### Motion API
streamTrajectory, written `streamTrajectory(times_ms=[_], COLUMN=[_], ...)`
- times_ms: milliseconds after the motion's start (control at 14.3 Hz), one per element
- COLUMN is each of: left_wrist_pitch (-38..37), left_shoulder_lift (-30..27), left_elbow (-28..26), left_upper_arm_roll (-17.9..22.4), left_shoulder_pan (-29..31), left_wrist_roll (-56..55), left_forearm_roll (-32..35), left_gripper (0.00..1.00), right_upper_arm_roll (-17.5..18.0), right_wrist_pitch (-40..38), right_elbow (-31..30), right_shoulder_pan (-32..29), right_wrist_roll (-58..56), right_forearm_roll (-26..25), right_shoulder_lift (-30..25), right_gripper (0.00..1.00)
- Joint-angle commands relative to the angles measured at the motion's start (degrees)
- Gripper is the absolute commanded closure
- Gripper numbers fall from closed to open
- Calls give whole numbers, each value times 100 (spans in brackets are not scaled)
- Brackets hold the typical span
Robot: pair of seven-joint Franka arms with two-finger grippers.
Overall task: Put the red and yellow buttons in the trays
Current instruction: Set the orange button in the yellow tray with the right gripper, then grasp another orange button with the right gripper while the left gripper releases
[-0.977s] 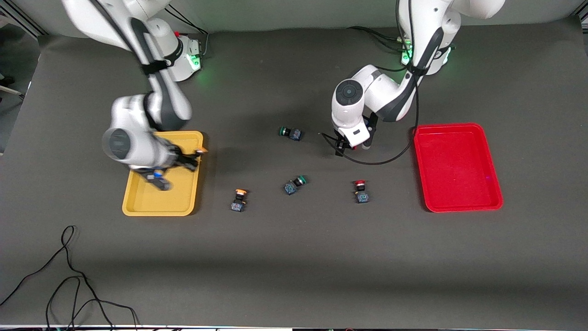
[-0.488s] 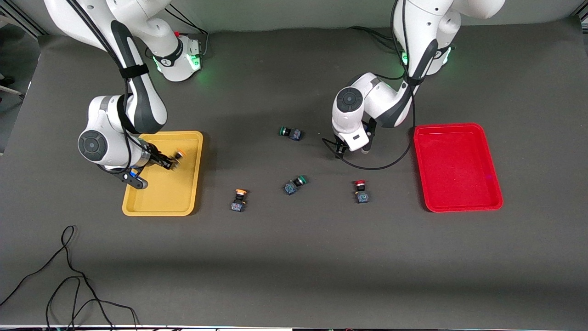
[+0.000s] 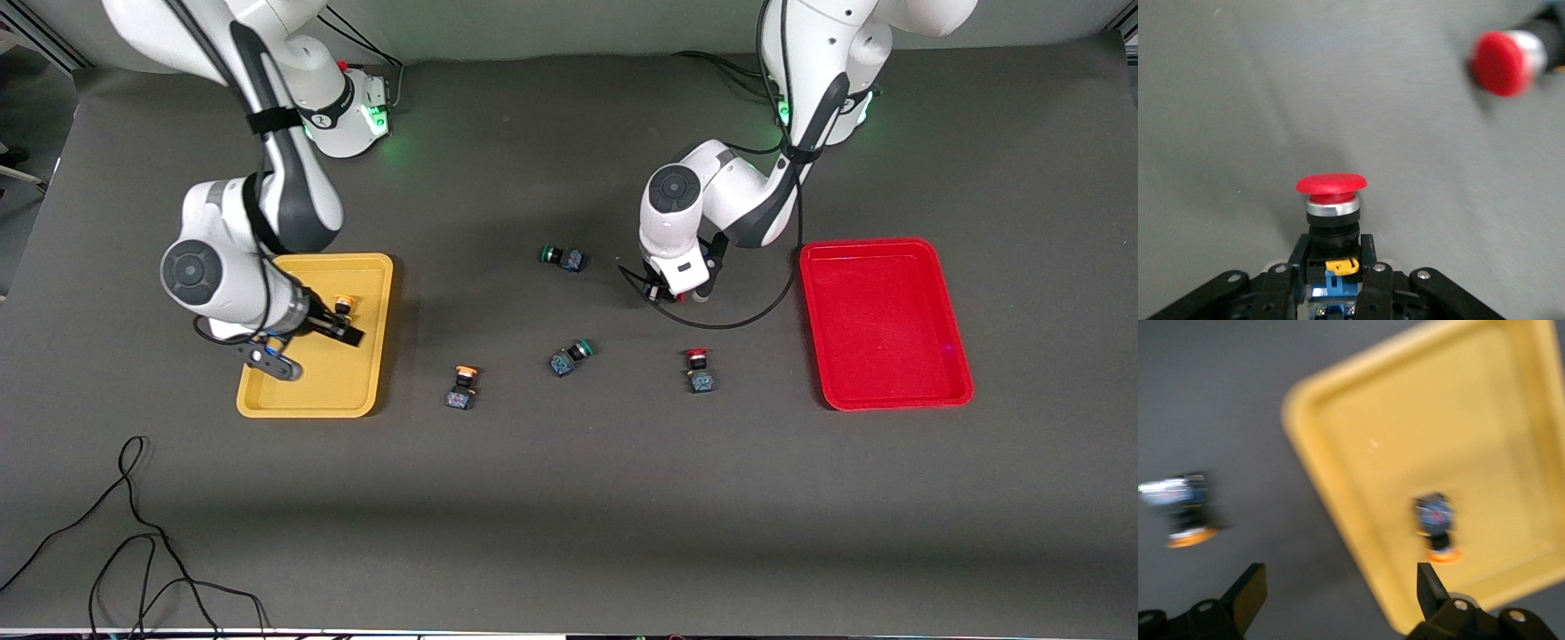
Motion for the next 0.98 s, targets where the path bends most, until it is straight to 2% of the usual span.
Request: streamTrajectory(times_ms=[0, 70, 209, 488, 558, 698, 837, 907], left_wrist_pitch=[-633, -861, -1431, -2828, -3084, -3271, -3157, -3026], left_shoulder_lift=[-906, -1161, -1644, -2463, -2560, -2622, -2561, -2508], left_elbow=[-43, -43, -43, -52, -60, -104, -148, -183], left_upper_arm_roll=[39, 38, 38, 65, 73, 82, 82, 82], left_shoulder_pan=[69, 174, 490, 1648, 1973, 2667, 3380, 3635], left_wrist_roll=[1266, 1803, 3268, 6652, 7356, 8675, 9923, 10373], left_forearm_roll=[6, -30, -353, -882, -883, -804, -786, -742], left_gripper=[100, 100, 100, 100, 100, 100, 100, 100], right_upper_arm_roll=[12, 169, 328, 346, 355, 355, 399, 443], right_wrist_pitch=[-90, -90, -38, 24, 137, 401, 604, 613], right_elbow=[1280, 1676, 2092, 2611, 2734, 2779, 2770, 2761], right_shoulder_pan=[456, 475, 388, 141, 150, 150, 158, 150], right_wrist_roll=[83, 74, -48, -1277, -1297, -1297, -1297, -1297], right_forearm_roll=[176, 194, 351, 1720, 1871, 1899, 1908, 1908], right_shoulder_lift=[1040, 1410, 1938, 2765, 2941, 3188, 3346, 3364], right_gripper=[0, 0, 0, 0, 0, 0, 0, 4])
